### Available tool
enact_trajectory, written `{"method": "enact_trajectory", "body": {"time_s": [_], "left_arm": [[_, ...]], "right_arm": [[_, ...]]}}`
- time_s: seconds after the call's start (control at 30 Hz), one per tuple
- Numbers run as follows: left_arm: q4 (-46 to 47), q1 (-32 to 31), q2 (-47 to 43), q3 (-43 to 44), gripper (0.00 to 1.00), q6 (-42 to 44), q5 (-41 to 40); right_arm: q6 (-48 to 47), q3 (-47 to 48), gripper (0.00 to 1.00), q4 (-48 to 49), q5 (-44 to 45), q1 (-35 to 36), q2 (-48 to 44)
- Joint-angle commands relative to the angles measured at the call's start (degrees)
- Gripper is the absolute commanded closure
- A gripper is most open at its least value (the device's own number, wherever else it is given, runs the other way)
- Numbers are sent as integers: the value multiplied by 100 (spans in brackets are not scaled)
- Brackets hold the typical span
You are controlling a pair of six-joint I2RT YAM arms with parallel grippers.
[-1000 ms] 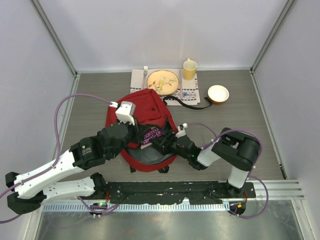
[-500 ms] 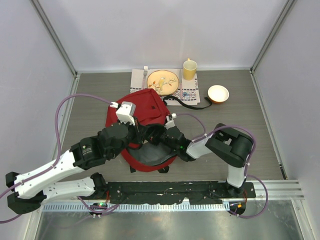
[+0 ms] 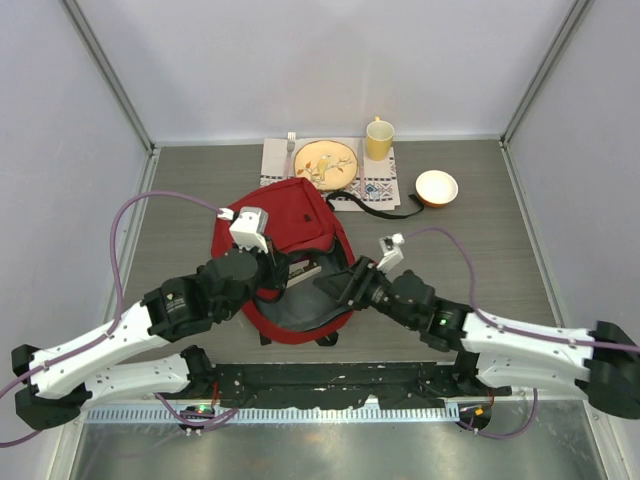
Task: Pack the student bag
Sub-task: Place the book in the student bag.
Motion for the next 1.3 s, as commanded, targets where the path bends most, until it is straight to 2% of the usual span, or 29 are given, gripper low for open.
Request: {"method": "enact_trajectory", "body": {"time_s": [0.0,0.1,0.23,0.37,0.5,0.77,0.9,0.93,0.97,1.03,1.23,1.27], "left_arm": [[437,11,-70,-40,100,-148,-187],[412,20,0,-40,100,-140,-82],[490,11,106,-145,100,-184,111],[508,11,229,-198,100,-245,331],[491,11,282,-286,100,-359,454],[482,11,290,-339,100,-430,463],[535,11,308,-374,100,-438,516],[552,11,325,-374,100,-438,542],[578,11,352,-391,100,-430,568],[605,11,369,-409,100,-430,691],[754,11,466,-637,100,-518,972],[772,11,457,-690,100,-535,990]], "right_arm": [[-286,158,34,-2948,1321,71,-1069],[186,432,34,-4611,2023,80,-1579],[268,327,32,-5093,2149,80,-1766],[224,169,30,-4743,1860,80,-1590],[294,-120,30,-3707,1622,80,-1432],[382,-156,27,-3196,1639,80,-843],[549,-113,29,-2958,1639,89,-465],[558,-95,31,-2958,1639,80,-290],[558,-77,42,-2958,1613,71,-228],[515,-25,51,-2949,1569,80,-70],[453,-68,90,-3001,1665,80,-165],[444,-77,92,-3089,1683,80,-287]]}}
